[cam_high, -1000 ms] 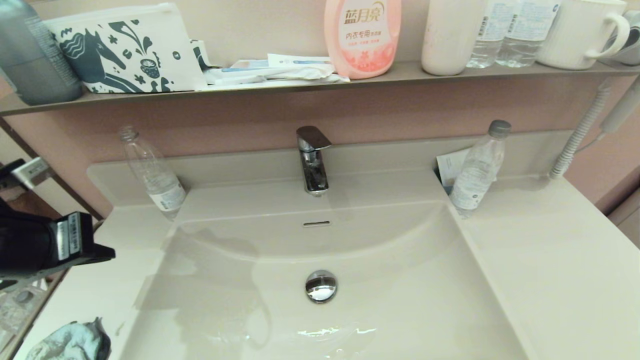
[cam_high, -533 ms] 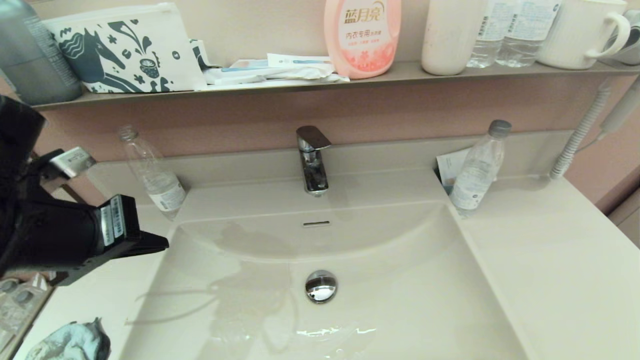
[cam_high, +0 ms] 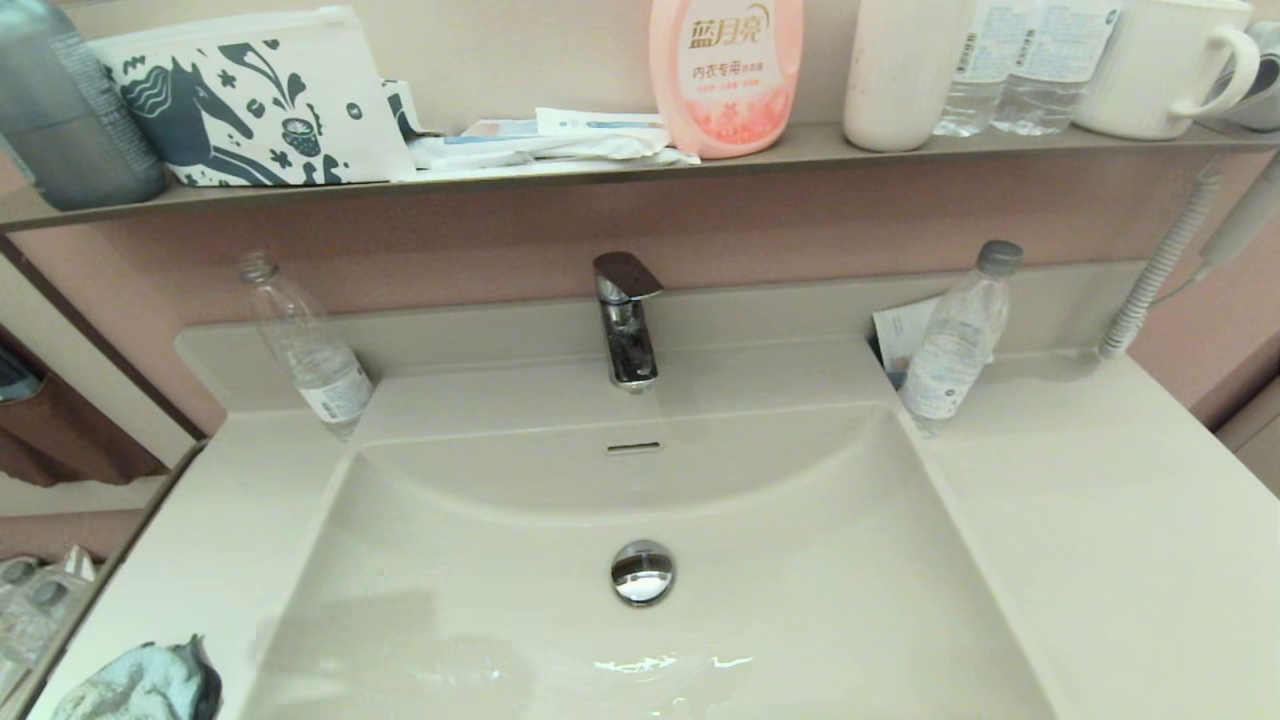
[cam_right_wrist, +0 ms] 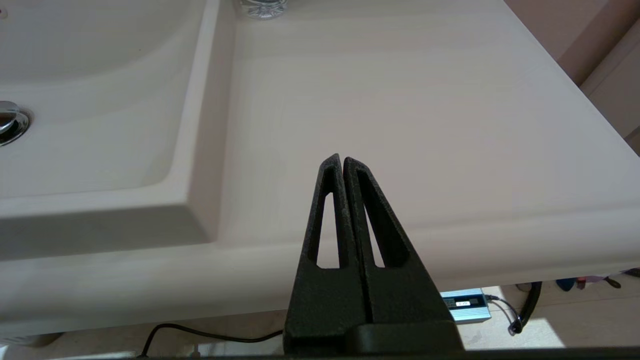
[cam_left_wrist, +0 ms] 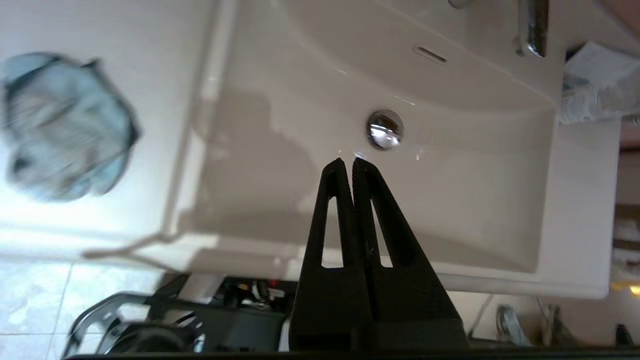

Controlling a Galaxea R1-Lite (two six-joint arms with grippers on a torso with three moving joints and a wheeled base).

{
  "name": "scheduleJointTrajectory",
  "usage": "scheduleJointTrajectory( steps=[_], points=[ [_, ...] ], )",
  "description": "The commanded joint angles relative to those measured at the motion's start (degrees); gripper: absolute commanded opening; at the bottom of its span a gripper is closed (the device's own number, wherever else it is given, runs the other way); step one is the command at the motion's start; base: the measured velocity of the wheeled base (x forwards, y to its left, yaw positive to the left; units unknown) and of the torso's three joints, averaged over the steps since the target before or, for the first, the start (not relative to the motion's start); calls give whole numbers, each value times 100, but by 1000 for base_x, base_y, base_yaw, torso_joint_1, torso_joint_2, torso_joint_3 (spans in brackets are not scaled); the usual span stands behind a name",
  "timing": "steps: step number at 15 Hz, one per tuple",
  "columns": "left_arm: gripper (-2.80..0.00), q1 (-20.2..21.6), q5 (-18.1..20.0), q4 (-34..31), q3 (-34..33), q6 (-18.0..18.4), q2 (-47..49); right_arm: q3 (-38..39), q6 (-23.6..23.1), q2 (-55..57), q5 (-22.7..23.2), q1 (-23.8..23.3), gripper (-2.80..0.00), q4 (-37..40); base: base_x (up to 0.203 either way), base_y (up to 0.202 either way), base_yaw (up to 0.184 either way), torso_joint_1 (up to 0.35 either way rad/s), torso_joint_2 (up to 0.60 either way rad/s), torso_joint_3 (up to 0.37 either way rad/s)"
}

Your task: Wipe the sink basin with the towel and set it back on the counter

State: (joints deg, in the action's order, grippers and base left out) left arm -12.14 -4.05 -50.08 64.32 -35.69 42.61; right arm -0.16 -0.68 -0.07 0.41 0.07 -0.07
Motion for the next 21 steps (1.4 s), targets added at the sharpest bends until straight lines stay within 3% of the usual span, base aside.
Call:
scheduleJointTrajectory(
  steps=[1, 4, 6, 9, 11, 14, 17, 21],
  points=[
    [-280, 519, -47, -594, -116, 128, -1457, -2, -2, 7, 2, 1, -280, -1, 0, 0, 0, 0, 0, 0],
    [-280, 990, -125, -920, -733, 876, -2813, -2, -2, 7, 2, 1, -280, -1, 0, 0, 0, 0, 0, 0],
    [-280, 1153, -179, -704, -1365, 1582, -3363, -2, -2, 7, 2, 1, -280, -1, 0, 0, 0, 0, 0, 0],
    [-280, 1201, -178, 765, -2760, 2420, -3878, -2, -2, 7, 2, 1, -280, -1, 0, 0, 0, 0, 0, 0],
    [-280, 1219, -171, 2338, -4004, 3260, -4098, -2, -2, 7, 2, 1, -280, -1, 0, 0, 0, 0, 0, 0],
    [-280, 1235, 63, 4098, -5414, 4022, -4220, -2, -2, 7, 2, 1, -280, -1, 0, 0, 0, 0, 0, 0],
    [-280, 1240, 318, 4475, -6056, 4214, -4252, -2, -2, 7, 2, 1, -280, -1, 0, 0, 0, 0, 0, 0],
    [-280, 1240, 406, 4609, -6304, 4161, -4256, -2, -2, 7, 2, 1, -280, -1, 0, 0, 0, 0, 0, 0]
  ],
)
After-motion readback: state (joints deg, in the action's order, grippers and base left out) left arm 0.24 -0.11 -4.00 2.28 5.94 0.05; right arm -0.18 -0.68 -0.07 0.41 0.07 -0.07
